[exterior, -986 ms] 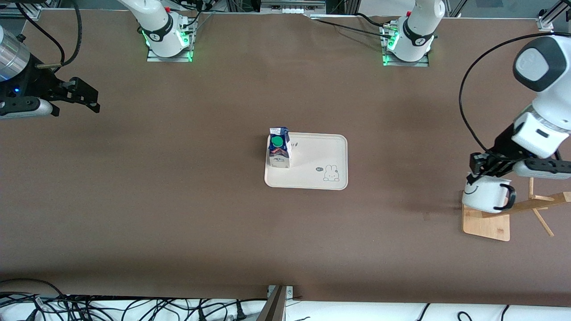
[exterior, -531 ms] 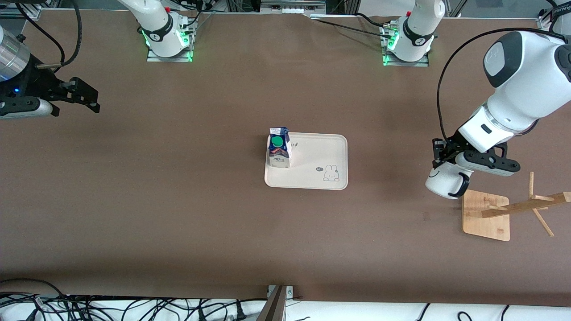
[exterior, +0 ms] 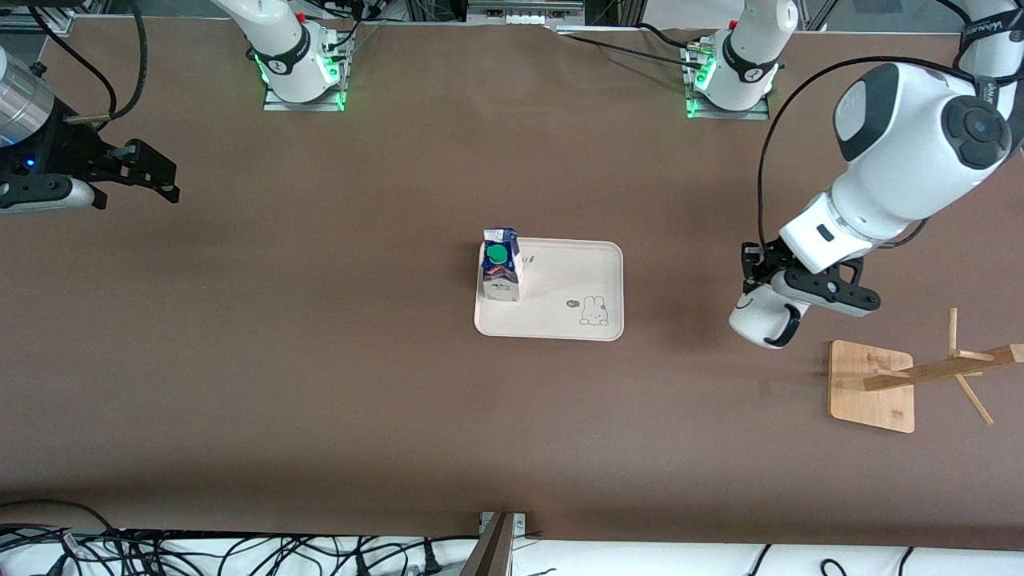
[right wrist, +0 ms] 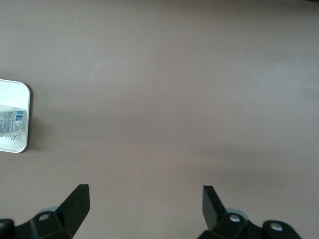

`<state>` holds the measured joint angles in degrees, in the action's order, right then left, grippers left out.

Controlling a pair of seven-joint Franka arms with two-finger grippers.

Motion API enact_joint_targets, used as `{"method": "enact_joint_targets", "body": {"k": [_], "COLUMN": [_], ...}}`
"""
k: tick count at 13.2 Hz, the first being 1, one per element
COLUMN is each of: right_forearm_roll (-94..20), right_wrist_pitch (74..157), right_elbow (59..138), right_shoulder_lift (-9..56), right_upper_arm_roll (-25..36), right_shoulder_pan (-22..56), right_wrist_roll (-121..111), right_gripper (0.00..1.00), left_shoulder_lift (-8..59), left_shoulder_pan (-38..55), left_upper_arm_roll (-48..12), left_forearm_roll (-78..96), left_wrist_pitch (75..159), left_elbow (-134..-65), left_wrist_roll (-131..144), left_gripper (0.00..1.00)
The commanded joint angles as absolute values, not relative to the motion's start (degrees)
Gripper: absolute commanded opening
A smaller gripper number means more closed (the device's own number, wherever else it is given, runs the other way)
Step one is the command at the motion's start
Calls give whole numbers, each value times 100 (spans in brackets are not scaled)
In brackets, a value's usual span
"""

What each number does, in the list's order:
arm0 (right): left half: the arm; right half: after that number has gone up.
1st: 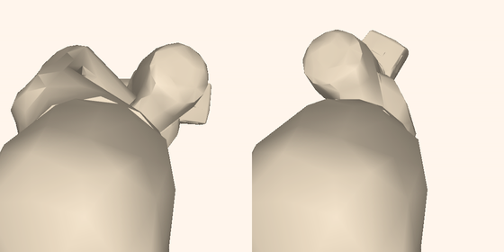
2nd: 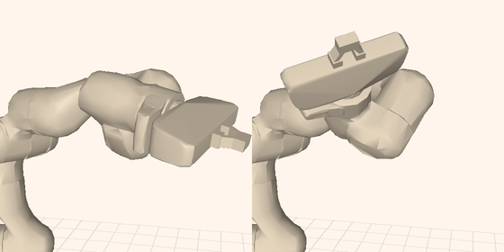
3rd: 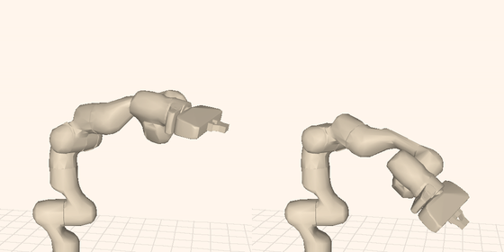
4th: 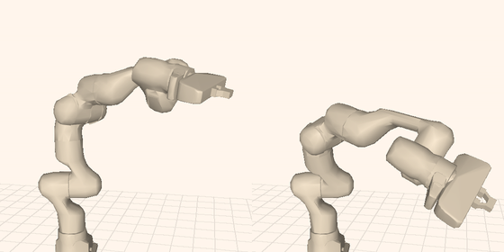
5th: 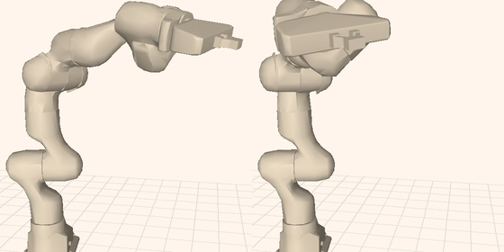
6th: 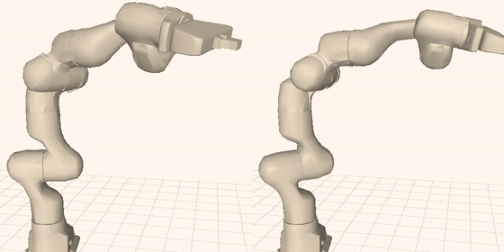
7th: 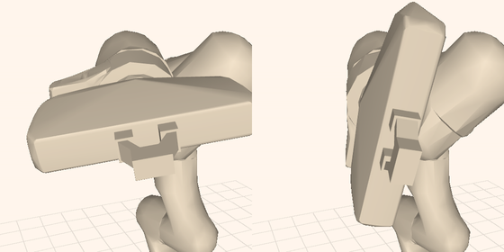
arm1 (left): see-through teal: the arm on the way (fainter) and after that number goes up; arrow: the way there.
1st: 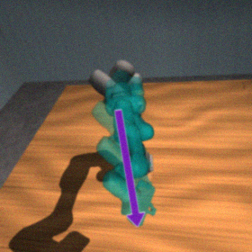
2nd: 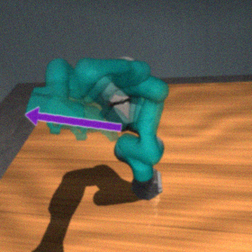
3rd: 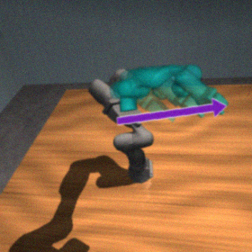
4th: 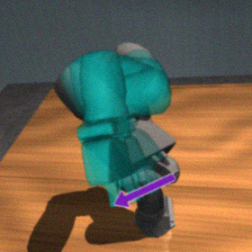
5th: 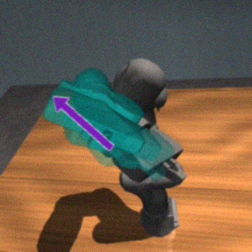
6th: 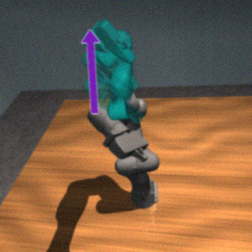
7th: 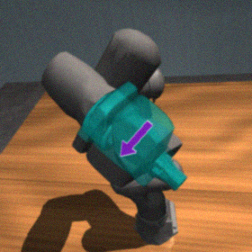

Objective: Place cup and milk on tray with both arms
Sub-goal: 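Lift the mug off the stand and carry it toward the tray, then lower the mug onto the tray beside the milk carton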

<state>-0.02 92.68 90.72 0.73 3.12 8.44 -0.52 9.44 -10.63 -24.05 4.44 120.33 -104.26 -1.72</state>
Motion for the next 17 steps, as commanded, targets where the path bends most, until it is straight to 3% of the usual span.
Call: {"method": "enact_joint_targets", "body": {"k": [1,5,10,17], "right_forearm_roll": [0,0,0,0], "right_wrist_pitch": [9229,9229,9229,9229], "right_elbow": [8974,8974,8974,8974], "right_shoulder_lift": [114,114,105,105], "right_upper_arm_roll": [255,264,272,272], "right_shoulder_pan": [774,765,765,765], "right_wrist_roll": [-9,-9,-9,-9], "right_gripper": [100,100,100,100], "left_shoulder_lift": [1212,1765,3162,3953], "left_shoulder_pan": [-469,410,1370,1625], "left_upper_arm_roll": [-2408,-2373,-2382,-2382], "left_forearm_roll": [-313,-510,-327,-194], "left_wrist_pitch": [11857,11375,9793,9835], "left_elbow": [-9967,-9608,-8114,-8156], "left_wrist_roll": [324,1131,2399,2364], "left_gripper": [0,0,0,0]}}
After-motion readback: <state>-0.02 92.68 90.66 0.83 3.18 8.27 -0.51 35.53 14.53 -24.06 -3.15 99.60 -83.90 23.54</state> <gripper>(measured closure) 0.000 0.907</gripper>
